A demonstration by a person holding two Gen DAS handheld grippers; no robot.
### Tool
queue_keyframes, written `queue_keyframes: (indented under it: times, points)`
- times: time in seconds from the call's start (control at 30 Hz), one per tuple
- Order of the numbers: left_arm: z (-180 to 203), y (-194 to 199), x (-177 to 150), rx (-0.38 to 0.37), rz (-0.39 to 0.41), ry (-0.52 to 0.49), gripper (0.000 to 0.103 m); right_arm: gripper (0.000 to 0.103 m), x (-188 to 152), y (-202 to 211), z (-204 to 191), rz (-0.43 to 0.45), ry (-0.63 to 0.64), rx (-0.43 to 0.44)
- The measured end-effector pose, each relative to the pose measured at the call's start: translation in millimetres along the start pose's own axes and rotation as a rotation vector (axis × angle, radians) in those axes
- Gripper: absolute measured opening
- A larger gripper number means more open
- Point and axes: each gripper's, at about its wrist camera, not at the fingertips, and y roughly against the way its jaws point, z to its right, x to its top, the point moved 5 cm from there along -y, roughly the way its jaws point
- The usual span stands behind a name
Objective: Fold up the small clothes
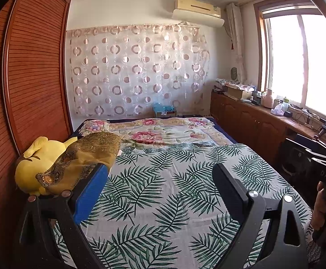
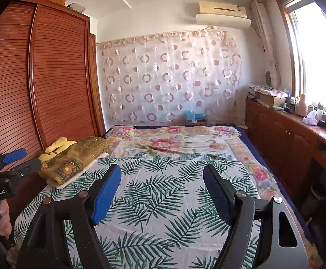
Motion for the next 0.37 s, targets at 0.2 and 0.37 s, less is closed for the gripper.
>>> queue_keyframes:
  times: [0.2, 0.37]
  points:
    - [1.2, 0.5, -0.2, 0.002, -0.001, -0.002, 0.095, 0.078, -0.3, -0.2, 2.0, -0.002, 0.002, 0.003]
    - [1.1, 0.4, -0.4, 0.003, 0.0, -0.002, 0.095, 0.078, 0.0, -0.4, 2.9, -0.002, 0.002, 0.005]
